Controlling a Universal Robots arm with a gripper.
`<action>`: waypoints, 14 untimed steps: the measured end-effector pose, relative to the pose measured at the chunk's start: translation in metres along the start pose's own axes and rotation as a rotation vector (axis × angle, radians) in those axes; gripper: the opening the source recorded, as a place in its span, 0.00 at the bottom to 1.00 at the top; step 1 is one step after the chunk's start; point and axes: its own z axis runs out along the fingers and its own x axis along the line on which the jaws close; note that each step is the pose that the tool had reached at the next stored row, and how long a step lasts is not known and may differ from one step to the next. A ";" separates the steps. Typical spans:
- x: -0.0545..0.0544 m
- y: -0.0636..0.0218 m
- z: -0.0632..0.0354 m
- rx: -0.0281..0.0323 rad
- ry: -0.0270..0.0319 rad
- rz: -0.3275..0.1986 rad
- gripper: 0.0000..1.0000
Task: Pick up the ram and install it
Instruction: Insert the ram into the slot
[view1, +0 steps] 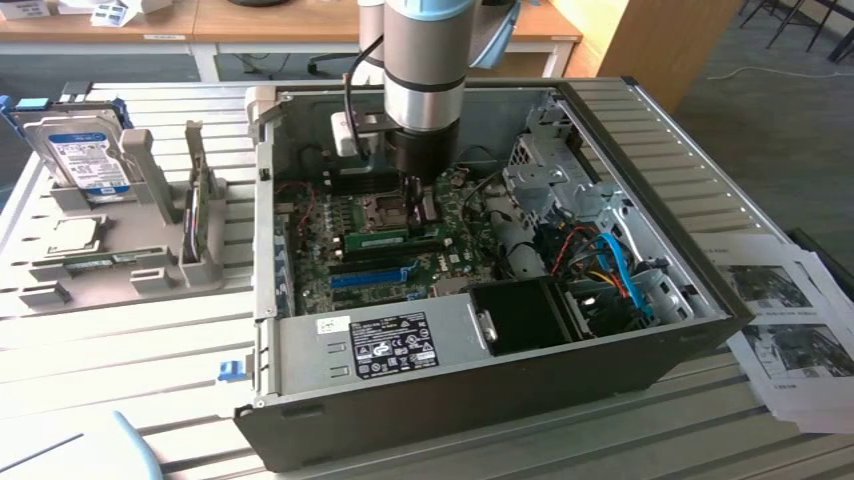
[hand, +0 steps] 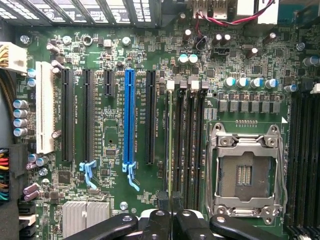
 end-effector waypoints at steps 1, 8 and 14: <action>0.000 0.0000 0.0000 0.0003 0.0000 0.000 0.11; 0.000 0.0002 -0.0001 0.0003 0.0003 0.003 0.11; 0.000 0.0001 0.0000 0.0001 0.0001 0.004 0.11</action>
